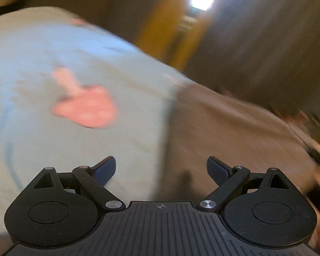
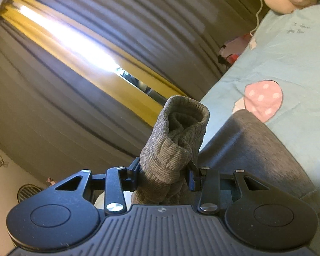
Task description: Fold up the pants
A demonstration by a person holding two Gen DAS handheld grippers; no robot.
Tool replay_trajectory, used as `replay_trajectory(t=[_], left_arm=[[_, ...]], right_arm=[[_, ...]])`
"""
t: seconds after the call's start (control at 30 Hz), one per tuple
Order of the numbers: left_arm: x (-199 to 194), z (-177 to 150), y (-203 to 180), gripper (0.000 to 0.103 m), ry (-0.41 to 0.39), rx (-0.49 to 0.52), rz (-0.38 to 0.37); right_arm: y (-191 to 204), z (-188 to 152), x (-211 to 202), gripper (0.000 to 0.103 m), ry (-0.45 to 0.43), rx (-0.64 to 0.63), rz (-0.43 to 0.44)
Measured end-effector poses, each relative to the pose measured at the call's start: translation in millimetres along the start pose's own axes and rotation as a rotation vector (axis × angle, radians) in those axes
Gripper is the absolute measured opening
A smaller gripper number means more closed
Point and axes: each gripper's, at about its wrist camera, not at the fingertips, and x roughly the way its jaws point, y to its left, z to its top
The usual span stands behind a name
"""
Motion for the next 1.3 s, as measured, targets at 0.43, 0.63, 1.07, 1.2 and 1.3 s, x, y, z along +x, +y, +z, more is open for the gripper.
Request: replay_trajectory(t=[0.43,0.63,1.07,1.2,1.3], left_arm=[[38,-38,-53,0.096,0.131,0.264,0.193],[46,-31,-26,0.091,0.185,0.092,0.342],[43,-31,-23,0.093,0.184,0.059,0.383],[48,-30,-23,0.094,0.214,0.057,0.372],[49,-30,-22,0.094,0.24,0.048,0.373]], right_arm=[[21,0,7,0.041,-0.006,-0.047,0.064],[8,5,0,0.04,-0.027,-0.017,0.046],[-42,-1,5,0.041,0.091,-0.029,-0.09],[-54,-3,9,0.049,0.148,-0.087,-0.22],[-53,-5,2,0.059,0.125,-0.147,-0.276]])
